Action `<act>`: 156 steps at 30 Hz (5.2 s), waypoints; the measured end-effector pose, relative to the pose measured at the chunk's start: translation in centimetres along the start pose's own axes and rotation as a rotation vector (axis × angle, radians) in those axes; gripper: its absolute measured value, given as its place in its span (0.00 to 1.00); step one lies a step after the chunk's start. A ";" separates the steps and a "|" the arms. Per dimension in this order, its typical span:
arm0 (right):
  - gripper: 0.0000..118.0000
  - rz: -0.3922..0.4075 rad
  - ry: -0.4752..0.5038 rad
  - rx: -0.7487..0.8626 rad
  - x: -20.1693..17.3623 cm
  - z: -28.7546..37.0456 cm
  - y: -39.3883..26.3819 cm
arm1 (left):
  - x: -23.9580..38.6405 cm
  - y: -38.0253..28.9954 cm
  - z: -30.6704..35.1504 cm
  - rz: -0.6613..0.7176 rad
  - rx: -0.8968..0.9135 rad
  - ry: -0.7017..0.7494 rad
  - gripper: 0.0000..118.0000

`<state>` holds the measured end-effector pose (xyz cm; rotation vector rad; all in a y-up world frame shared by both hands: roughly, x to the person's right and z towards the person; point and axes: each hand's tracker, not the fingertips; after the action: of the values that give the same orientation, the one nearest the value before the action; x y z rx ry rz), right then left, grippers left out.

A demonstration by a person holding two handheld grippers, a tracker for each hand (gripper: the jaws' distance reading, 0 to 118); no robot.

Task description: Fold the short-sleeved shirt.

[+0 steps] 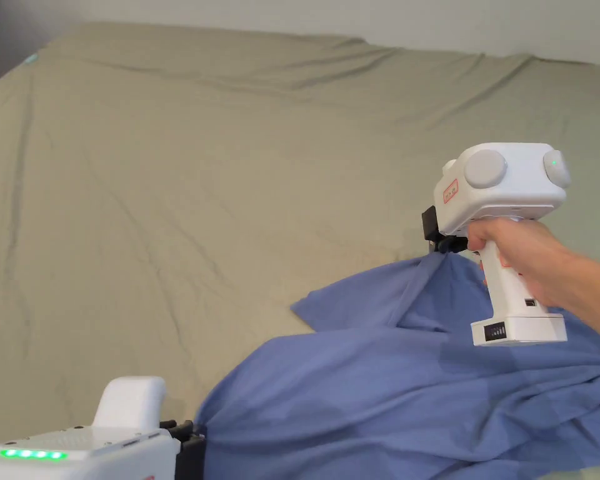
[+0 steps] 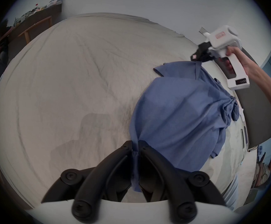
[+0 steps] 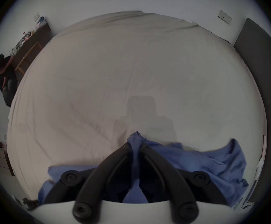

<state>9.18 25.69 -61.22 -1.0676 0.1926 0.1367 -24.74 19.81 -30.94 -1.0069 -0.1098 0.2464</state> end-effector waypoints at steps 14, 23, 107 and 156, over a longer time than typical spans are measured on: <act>0.14 -0.190 -0.097 0.463 13.7 37.9 -5.2 | 7.0 13.1 18.4 -0.131 0.351 0.157 0.07; 0.14 -0.352 -0.028 0.722 18.5 56.0 -11.6 | 14.2 22.1 33.9 -0.220 0.601 0.224 0.07; 0.14 -0.461 -0.005 0.168 20.2 13.2 -25.1 | 7.7 9.0 -2.7 -0.154 0.095 0.307 0.07; 0.08 -0.588 -0.194 0.225 14.9 25.6 -53.1 | 0.4 -13.8 13.7 0.015 0.083 0.211 0.02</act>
<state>36.89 23.13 -7.11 -0.8426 -0.2785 -0.3049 -25.06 24.12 -12.02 -0.9460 0.0991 0.1558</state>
